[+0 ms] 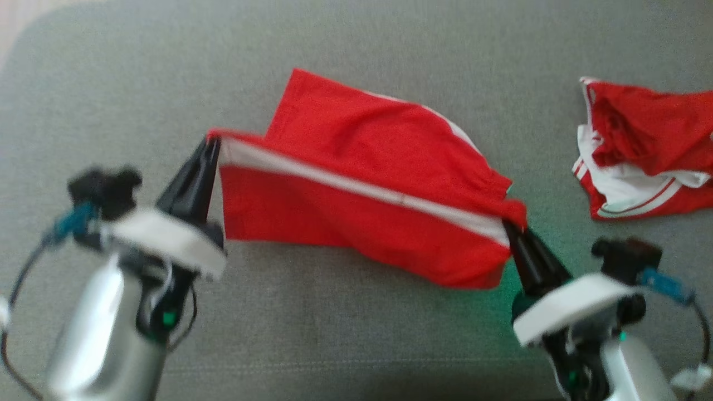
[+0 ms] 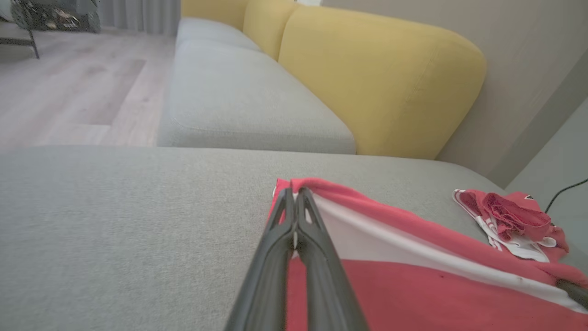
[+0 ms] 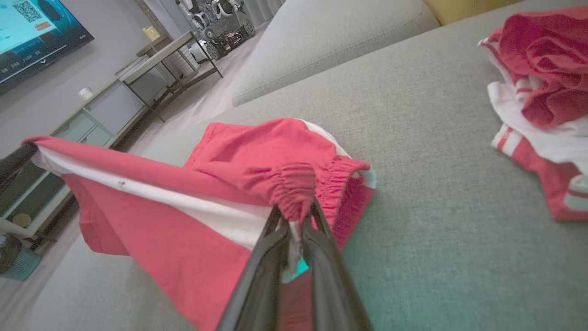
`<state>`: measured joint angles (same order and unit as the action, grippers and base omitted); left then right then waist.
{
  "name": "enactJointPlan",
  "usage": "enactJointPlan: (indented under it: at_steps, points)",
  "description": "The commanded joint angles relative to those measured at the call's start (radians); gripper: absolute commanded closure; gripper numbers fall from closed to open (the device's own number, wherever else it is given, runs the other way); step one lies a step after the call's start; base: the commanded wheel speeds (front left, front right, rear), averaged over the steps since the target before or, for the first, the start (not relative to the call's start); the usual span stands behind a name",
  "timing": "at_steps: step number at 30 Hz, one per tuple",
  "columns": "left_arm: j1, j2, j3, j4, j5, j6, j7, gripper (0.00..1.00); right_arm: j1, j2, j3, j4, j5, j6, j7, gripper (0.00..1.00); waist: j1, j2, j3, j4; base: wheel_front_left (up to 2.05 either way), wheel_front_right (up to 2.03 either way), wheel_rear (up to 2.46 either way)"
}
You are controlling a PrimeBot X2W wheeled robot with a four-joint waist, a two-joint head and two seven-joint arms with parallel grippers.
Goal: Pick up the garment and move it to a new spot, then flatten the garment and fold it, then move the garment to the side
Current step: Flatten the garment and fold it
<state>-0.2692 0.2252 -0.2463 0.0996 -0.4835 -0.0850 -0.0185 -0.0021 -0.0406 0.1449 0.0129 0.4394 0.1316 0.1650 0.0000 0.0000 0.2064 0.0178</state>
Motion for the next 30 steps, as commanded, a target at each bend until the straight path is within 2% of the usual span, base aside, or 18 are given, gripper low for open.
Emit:
enactJointPlan:
  at_steps: [1, 8, 14, 21, 22, 23, 24, 25, 30]
  points:
    - [-0.09, 0.029, 0.027, 0.011, -0.02, -0.011, 0.021, 1.0, -0.06, -0.01, 0.009, -0.013, 0.025, -0.001, 0.015, 1.0, 0.0, 0.0, 0.049, -0.016, 0.0, 0.0, 0.0]
    - [-0.346, 0.025, -0.028, 0.232, -0.064, -0.039, 0.056, 1.0, -0.224, -0.01, -0.015, 0.08, 0.027, -0.001, 0.046, 1.0, 0.0, 0.0, 0.118, -0.041, 0.0, 0.0, 0.0]
    - [-0.545, 0.026, -0.089, 0.455, -0.106, -0.045, 0.024, 1.0, -0.357, -0.01, 0.016, 0.186, 0.065, -0.001, 0.031, 1.0, 0.0, 0.0, 0.175, -0.08, 0.0, 0.0, 0.0]
    - [-0.672, 0.035, -0.188, 0.636, -0.215, -0.045, -0.035, 1.0, -0.448, -0.01, 0.075, 0.286, 0.111, -0.001, -0.025, 1.0, 0.0, 0.0, 0.212, -0.118, 0.0, 0.0, 0.0]
    - [-0.683, 0.037, -0.199, 0.656, -0.231, -0.045, -0.043, 1.0, -0.455, -0.01, 0.084, 0.293, 0.118, -0.001, -0.033, 0.8, 0.0, 0.0, 0.215, -0.121, 0.0, 0.0, 0.0]
    - [-0.693, 0.04, -0.211, 0.673, -0.245, -0.045, -0.053, 0.78, -0.461, -0.01, 0.091, 0.3, 0.124, -0.001, -0.042, 0.4, 0.0, 0.0, 0.217, -0.123, 0.0, 0.0, 0.0]
    - [-0.701, 0.042, -0.22, 0.688, -0.26, -0.045, -0.065, 0.26, -0.465, -0.01, 0.099, 0.305, 0.129, -0.001, -0.048, 0.0, 0.0, 0.0, 0.218, -0.125, 0.0, 0.0, 0.0]
    - [-0.707, 0.045, -0.232, 0.702, -0.272, -0.045, -0.076, 0.0, -0.467, -0.01, 0.108, 0.308, 0.134, -0.001, -0.053, 0.0, 0.0, 0.0, 0.219, -0.128, 0.0, 0.0, 0.0]
    - [-0.712, 0.078, -0.287, 0.735, -0.301, -0.046, -0.183, 0.0, -0.451, -0.01, 0.131, 0.269, 0.068, -0.001, -0.081, 0.0, 0.0, 0.0, 0.207, -0.124, 0.0, 0.0, 0.0]
